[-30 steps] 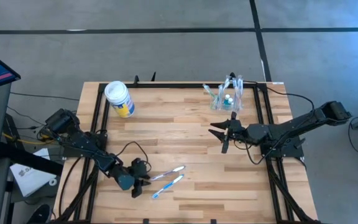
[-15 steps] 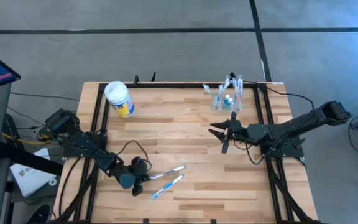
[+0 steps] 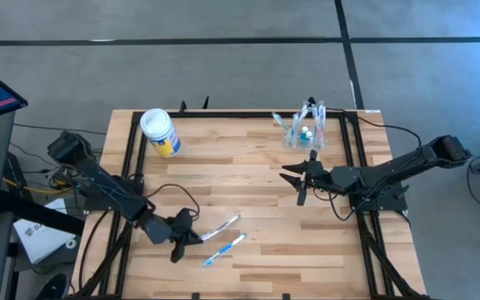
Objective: Pick & Place toothbrushing station
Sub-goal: Put the purple toothbrush into the left transparent organizer
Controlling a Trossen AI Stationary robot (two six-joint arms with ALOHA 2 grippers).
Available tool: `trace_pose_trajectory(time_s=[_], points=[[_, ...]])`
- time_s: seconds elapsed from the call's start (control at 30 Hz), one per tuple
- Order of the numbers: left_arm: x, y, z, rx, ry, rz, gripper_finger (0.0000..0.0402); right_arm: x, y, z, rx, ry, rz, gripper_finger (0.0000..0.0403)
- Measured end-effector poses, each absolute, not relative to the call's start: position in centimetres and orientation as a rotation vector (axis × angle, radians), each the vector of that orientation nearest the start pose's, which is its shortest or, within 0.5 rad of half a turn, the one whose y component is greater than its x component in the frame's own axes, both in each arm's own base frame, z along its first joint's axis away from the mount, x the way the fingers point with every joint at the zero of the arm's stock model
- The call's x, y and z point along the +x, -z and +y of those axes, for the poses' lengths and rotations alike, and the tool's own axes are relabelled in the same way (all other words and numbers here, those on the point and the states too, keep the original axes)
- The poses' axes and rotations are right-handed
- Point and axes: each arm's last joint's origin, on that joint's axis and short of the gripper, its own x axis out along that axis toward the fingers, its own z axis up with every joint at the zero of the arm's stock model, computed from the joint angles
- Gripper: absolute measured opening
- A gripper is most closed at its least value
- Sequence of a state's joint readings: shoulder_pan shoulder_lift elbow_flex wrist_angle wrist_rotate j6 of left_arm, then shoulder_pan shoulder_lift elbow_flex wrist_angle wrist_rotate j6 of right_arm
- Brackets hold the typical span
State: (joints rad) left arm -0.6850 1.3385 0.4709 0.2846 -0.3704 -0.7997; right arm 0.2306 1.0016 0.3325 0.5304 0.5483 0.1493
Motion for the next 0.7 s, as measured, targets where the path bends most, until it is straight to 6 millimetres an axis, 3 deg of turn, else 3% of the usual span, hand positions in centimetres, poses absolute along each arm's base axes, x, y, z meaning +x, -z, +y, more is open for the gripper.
trace_pose_trajectory(time_s=[0.37,0.7], points=[[20.5,-19.4,-10.9,-0.542,0.028,0.420,0.0000,19.7,-20.8,3.1,0.088,0.299,0.109,0.0122],[22.2,-21.4,-7.5,-0.616,0.076,0.278,0.0000,19.7,-20.8,3.3,0.040,0.241,0.120,0.0123]])
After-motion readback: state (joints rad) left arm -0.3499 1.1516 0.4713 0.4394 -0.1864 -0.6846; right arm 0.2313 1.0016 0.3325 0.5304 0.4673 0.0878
